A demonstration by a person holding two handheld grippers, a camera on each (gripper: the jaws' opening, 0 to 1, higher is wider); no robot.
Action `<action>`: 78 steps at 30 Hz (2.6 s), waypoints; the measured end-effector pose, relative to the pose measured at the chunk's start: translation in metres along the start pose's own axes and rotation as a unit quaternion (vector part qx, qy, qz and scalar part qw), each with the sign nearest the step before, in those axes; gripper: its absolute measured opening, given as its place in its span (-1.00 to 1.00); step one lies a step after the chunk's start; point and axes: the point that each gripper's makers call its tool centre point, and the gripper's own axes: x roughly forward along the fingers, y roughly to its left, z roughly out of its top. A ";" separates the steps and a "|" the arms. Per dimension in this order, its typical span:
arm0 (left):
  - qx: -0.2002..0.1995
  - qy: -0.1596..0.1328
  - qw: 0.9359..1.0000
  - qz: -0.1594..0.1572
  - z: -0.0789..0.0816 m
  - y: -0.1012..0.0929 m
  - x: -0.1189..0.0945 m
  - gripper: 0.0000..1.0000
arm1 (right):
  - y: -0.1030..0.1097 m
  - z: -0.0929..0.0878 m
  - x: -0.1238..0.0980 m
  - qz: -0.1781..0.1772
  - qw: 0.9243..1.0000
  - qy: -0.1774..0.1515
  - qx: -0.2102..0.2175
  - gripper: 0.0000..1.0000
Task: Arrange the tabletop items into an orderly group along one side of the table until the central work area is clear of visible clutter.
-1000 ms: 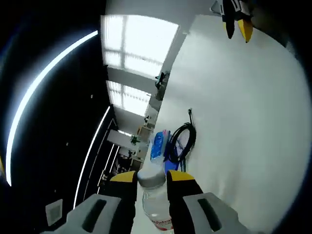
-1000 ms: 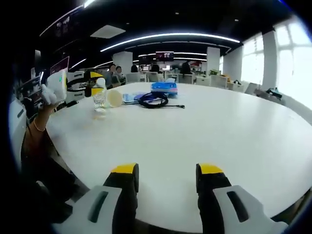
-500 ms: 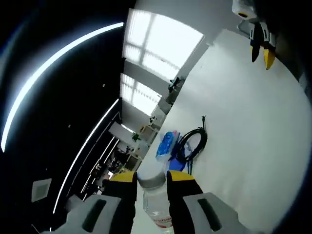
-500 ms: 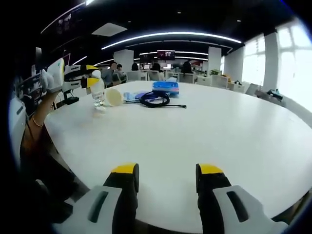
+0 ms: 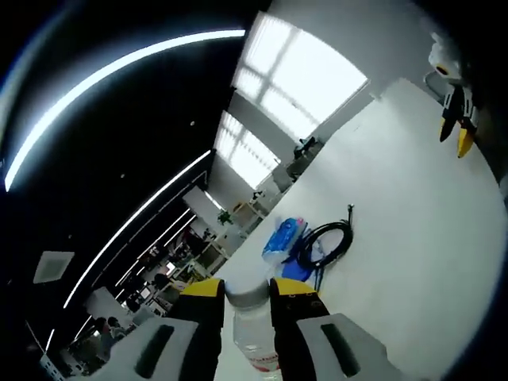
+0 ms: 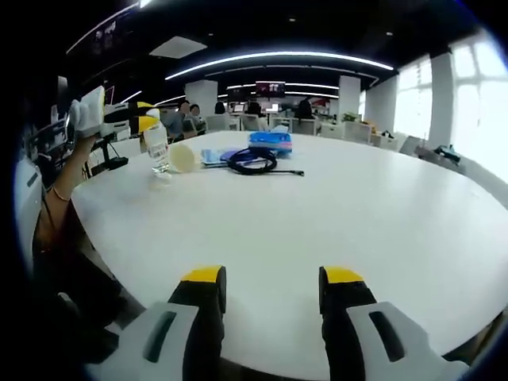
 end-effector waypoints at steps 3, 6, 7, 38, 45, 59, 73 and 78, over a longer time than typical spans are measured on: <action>-0.020 0.001 1.000 0.002 -0.003 0.006 0.000 -0.58 | 0.000 -0.001 0.000 0.000 1.000 0.001 0.001 -0.11; -0.040 0.004 0.999 0.010 -0.006 0.013 0.000 -0.58 | 0.000 -0.001 0.001 0.000 1.000 0.002 0.001 -0.11; -0.042 0.005 0.999 0.014 -0.007 0.015 0.000 -0.58 | -0.001 -0.001 0.001 0.000 1.000 0.001 0.002 -0.11; -0.246 0.076 0.963 0.077 -0.054 0.066 -0.001 -0.58 | -0.005 -0.002 -0.001 -0.004 1.000 -0.001 0.002 -0.14; -0.260 0.079 0.959 0.081 -0.058 0.067 0.004 -0.58 | -0.004 -0.002 -0.001 -0.002 1.000 0.001 0.000 -0.14; -0.294 0.072 0.951 0.060 -0.060 0.065 0.006 -0.58 | -0.007 -0.001 0.001 -0.003 1.000 0.002 0.001 -0.15; -0.294 0.064 0.942 0.150 -0.054 0.067 0.006 -0.33 | -0.007 -0.003 0.000 0.001 1.000 0.000 0.002 -0.14; -0.321 0.069 0.924 0.196 -0.058 0.070 0.004 -0.30 | -0.003 -0.001 0.001 0.012 1.000 -0.005 0.002 -0.14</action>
